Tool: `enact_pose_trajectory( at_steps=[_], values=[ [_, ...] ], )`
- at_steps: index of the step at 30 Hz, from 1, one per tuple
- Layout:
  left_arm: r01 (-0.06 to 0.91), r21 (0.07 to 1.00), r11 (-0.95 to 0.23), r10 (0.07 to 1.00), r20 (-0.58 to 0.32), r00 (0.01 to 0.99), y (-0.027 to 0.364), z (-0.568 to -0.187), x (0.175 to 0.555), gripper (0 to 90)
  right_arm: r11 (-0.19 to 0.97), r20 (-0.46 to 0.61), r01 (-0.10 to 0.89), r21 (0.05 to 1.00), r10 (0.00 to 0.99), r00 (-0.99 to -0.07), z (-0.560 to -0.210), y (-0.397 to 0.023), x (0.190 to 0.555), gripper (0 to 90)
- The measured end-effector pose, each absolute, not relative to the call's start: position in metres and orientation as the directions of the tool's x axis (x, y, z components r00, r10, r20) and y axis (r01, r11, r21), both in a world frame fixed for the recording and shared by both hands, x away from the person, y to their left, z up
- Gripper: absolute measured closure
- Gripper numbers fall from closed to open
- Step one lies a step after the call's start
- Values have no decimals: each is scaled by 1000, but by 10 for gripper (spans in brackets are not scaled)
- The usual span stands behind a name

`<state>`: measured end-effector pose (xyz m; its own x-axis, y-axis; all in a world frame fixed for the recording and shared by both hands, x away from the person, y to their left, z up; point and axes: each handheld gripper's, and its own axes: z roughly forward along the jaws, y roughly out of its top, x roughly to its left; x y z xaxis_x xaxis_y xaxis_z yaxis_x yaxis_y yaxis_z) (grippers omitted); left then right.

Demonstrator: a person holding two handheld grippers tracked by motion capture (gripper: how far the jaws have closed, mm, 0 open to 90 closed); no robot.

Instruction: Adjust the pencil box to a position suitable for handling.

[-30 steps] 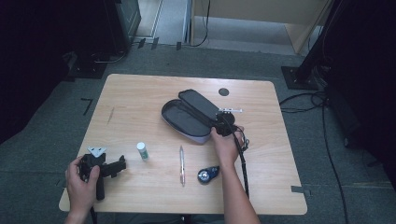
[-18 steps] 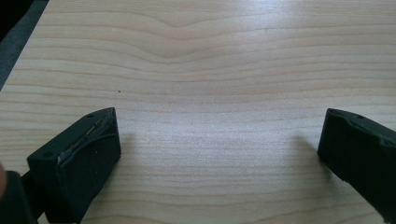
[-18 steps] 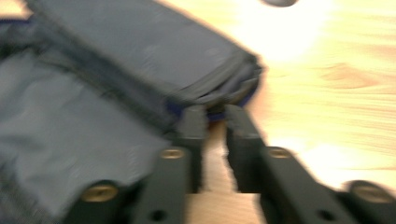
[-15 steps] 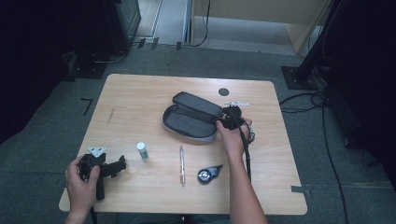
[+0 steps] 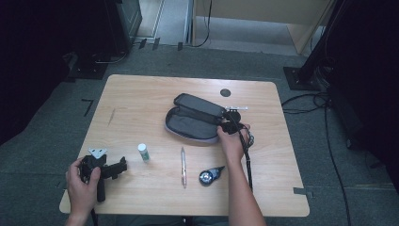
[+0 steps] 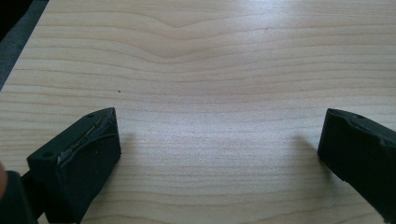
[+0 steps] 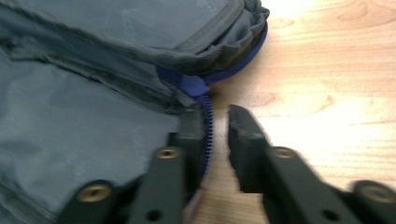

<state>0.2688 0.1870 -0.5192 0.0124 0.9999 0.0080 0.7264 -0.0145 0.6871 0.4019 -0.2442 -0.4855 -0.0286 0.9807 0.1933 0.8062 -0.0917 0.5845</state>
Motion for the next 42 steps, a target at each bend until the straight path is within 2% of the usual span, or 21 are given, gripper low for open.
enact_pose_trajectory(
  at_steps=[6, 19, 23, 27, 28, 31, 34, 38, 42],
  values=[
    [727, 687, -15, 1000, 8, 13, 187, -519, 269, 0, -71, 209, 758, 649, 974, -88, -478, -256, 401, 882],
    [726, 687, -14, 1000, 5, 15, 188, -519, 268, 0, 81, 184, 756, 650, 948, -259, -478, -275, 388, 886],
    [723, 691, -6, 1000, -6, 14, 189, -519, 268, 0, 36, 203, 768, 640, 955, -214, -488, -286, 388, 876],
    [726, 688, -12, 1000, 2, 15, 188, -519, 268, 0, 41, 193, 763, 645, 957, -215, -490, -286, 388, 856],
    [726, 688, -13, 1000, 4, 15, 188, -519, 268, 0, 42, 187, 759, 649, 959, -213, -490, -285, 388, 819],
    [724, 689, -9, 1000, -2, 14, 188, -519, 268, 0, 50, 134, 731, 680, 972, -191, -487, -284, 387, 522],
    [719, 695, 3, 1000, -17, 12, 189, -519, 268, 0, 53, 109, 731, 680, 979, -172, -480, -284, 381, 336],
    [726, 688, -12, 1000, 2, 14, 188, -519, 268, 0, 15, 138, 721, 693, 979, -153, -467, -291, 366, 199],
    [726, 688, -12, 1000, 2, 14, 188, -519, 268, 0, 14, 148, 719, 694, 976, -163, -457, -298, 349, 149]
  ],
)
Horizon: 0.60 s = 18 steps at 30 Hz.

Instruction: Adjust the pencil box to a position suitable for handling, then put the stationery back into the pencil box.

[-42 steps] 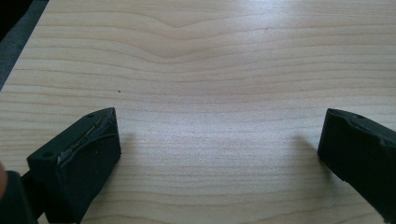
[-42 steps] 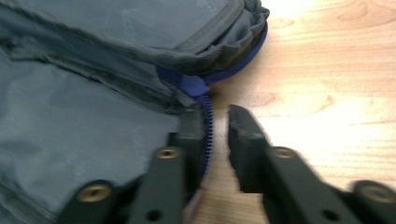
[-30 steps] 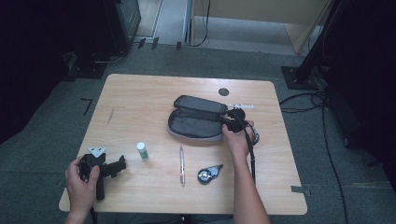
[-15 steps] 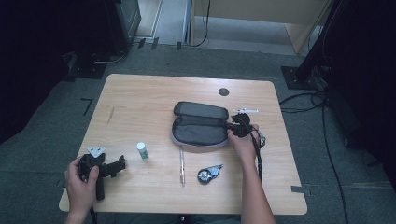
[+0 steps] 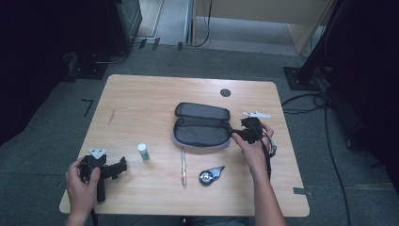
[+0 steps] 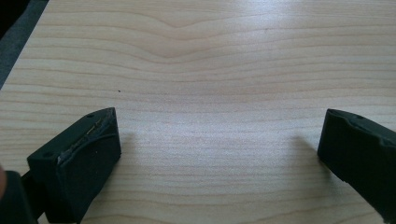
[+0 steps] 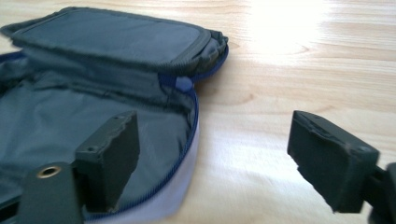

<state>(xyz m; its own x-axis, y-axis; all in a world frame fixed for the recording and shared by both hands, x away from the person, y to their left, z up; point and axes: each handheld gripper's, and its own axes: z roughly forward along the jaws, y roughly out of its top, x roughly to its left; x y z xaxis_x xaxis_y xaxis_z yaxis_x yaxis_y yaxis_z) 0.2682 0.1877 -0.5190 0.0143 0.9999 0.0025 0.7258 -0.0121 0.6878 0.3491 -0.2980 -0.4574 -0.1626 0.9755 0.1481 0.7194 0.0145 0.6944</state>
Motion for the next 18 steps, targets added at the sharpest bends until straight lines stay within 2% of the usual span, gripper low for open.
enact_pose_trajectory(
  at_steps=[10, 18],
  values=[
    [727, 686, -14, 1000, 8, 11, 187, -519, 268, 0, 79, 163, 716, 694, 951, -262, -463, -308, 301, 140],
    [726, 688, -12, 1000, 8, 9, 186, -519, 268, 0, 127, 169, 705, 698, 927, -334, -479, -306, 281, 146]
  ],
)
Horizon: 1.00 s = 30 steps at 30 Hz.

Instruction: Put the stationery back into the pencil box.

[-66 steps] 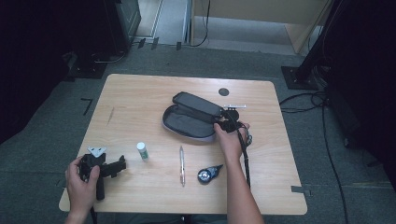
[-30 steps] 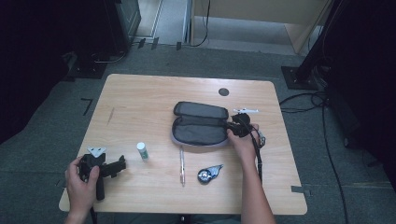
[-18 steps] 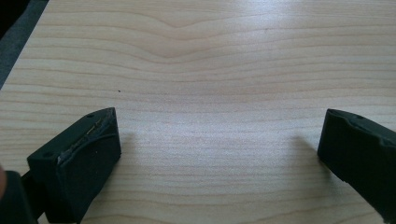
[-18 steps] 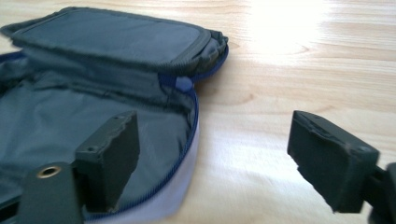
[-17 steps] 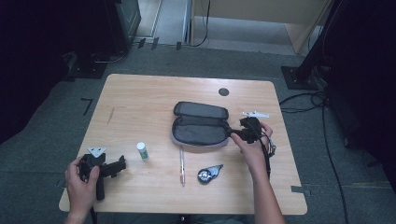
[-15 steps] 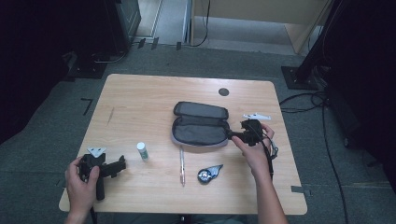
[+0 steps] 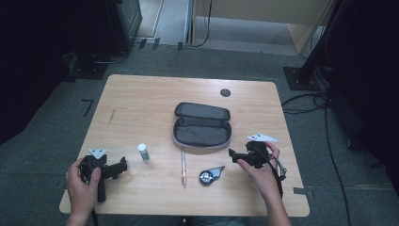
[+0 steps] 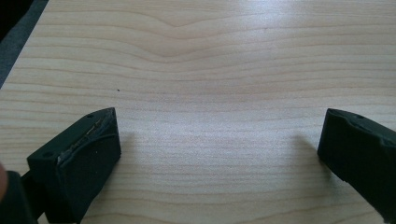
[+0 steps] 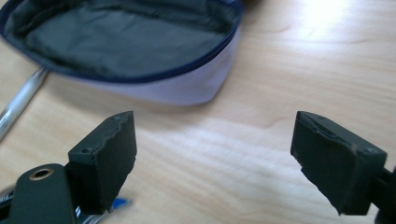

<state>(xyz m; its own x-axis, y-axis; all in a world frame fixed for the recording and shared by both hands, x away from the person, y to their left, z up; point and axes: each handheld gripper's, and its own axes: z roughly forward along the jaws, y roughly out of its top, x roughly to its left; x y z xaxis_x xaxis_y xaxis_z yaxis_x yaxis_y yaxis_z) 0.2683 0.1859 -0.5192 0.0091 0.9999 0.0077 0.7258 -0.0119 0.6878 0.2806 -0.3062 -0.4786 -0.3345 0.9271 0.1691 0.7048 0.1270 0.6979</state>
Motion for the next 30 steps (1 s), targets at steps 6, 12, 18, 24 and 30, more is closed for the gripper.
enact_pose_trajectory(
  at_steps=[6, 12, 18, 24, 30],
  values=[
    [726, 688, -13, 1000, 7, 11, 186, -519, 268, 0, 184, 184, 685, 705, 885, -427, -486, -294, 274, 148],
    [726, 688, -13, 1000, 7, 12, 185, -519, 268, 0, 274, 197, 632, 725, 797, -571, -488, -271, 261, 160],
    [725, 688, -15, 1000, 8, 14, 185, -519, 268, 0, 374, 182, 581, 723, 708, -682, -496, -258, 255, 163],
    [726, 687, -18, 1000, 9, 16, 185, -519, 269, 0, 450, 175, 535, 715, 625, -760, -501, -247, 248, 146],
    [726, 688, -16, 1000, 8, 14, 184, -519, 269, 0, 514, 139, 506, 692, 593, -793, -508, -234, 243, 143]
  ],
)
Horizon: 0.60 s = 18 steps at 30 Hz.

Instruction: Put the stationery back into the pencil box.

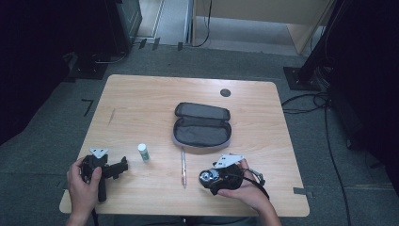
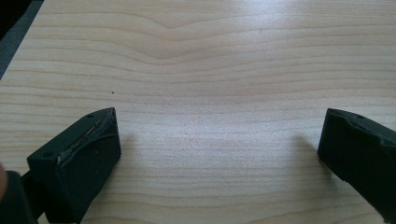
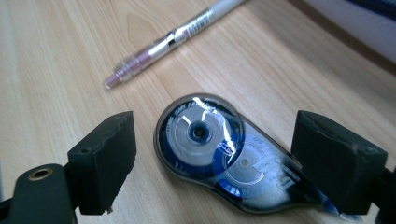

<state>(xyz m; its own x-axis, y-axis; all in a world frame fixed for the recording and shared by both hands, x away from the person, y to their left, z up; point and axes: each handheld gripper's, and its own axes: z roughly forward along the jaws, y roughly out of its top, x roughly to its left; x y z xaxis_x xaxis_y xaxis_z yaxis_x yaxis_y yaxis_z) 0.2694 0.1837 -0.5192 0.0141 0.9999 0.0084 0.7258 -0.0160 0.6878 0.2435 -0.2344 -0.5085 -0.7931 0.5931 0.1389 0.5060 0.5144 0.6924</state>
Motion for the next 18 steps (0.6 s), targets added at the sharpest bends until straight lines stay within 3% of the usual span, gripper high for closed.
enact_pose_trajectory(
  at_steps=[6, 12, 18],
  values=[
    [726, 688, -16, 1000, 9, 14, 184, -519, 269, 0, 565, 68, 471, 677, 590, -805, -515, -229, 241, 150],
    [726, 688, -16, 1000, 9, 14, 184, -519, 269, 0, 560, 42, 457, 691, 600, -799, -515, -235, 243, 327],
    [726, 688, -16, 1000, 9, 14, 184, -519, 269, 0, 555, 25, 443, 705, 604, -797, -516, -235, 241, 334]
  ],
)
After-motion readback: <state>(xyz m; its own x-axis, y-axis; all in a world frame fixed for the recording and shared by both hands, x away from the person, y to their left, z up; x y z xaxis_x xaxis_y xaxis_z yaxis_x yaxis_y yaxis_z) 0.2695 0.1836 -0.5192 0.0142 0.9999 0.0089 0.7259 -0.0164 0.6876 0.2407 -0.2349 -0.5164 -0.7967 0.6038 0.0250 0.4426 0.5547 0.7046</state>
